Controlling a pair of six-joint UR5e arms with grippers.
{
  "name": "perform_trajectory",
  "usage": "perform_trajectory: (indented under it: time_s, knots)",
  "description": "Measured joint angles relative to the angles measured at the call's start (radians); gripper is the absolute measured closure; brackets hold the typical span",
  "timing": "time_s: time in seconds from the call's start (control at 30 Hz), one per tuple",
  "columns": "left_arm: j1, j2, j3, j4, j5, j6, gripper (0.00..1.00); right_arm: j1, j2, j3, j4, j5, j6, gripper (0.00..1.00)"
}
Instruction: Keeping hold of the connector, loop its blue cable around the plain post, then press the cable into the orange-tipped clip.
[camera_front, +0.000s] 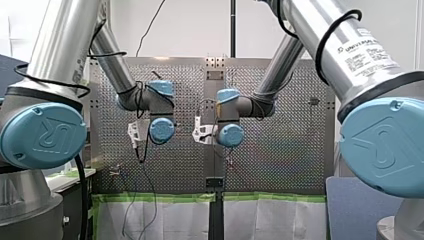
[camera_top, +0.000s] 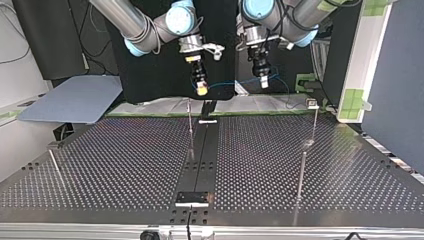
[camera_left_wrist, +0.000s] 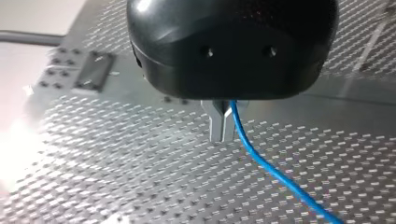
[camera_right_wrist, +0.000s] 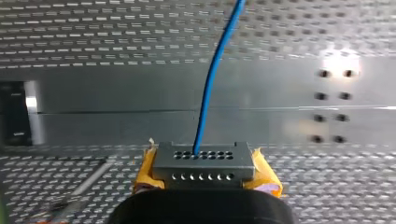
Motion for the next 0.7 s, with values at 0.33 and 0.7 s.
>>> perform_trajectory:
  time_s: [0.33, 0.7]
  knots:
    - [0.007, 0.096, 0.095, -0.096, -0.082, -0.021, 1.0, -0.027, -0.09, -0.09, 0.09, -0.059, -0.003, 1.0]
    - [0.04, 0.205, 0.204, -0.205, -0.091, -0.057, 1.0, -0.03, -0.195, -0.195, 0.194, -0.104, -0.018, 1.0]
